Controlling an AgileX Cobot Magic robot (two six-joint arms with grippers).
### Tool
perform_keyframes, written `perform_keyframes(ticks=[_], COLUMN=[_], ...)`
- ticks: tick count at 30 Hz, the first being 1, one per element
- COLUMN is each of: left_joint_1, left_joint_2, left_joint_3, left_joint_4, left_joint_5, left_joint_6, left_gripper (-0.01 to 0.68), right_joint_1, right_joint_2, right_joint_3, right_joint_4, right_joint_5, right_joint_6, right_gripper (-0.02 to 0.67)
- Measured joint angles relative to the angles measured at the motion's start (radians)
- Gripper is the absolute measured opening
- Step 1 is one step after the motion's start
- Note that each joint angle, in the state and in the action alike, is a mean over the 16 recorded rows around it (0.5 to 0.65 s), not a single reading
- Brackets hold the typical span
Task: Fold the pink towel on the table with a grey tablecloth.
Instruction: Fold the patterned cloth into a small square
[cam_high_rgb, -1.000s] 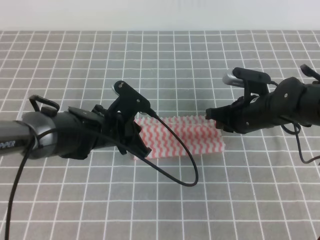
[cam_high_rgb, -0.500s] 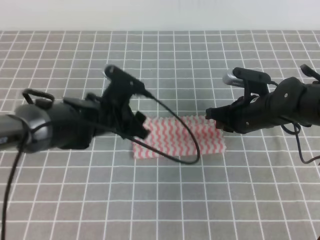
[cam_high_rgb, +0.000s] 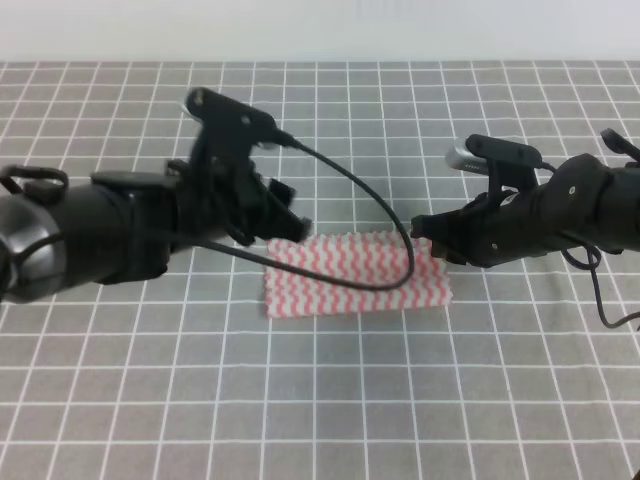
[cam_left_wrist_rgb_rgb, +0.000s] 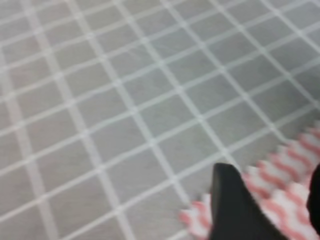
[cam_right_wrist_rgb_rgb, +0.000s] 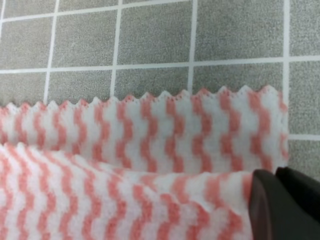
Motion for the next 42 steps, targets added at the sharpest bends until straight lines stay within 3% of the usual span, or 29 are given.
perform_keyframes(ticks=[10,33,42], left_joint_1=[0.0,0.0,0.0], left_joint_2=[0.078,0.201,0.203], left_joint_3=[0.015,0.016,0.016], left_joint_4=[-0.025,-0.025,-0.025], left_joint_5=[0.144,0.182,0.178], left_joint_6=[0.001,0.03,0.033], left_gripper=[0.239,0.235,0.234], right_joint_1=[0.0,0.0,0.0], right_joint_2=[0.0,0.0,0.0], right_joint_3=[0.0,0.0,0.0], right_joint_4=[0.004,0.01,0.019], right_joint_5=[0.0,-0.022,-0.05], right_joint_6=[0.0,0.0,0.0], right_gripper=[-0.015,-0.007,0.077])
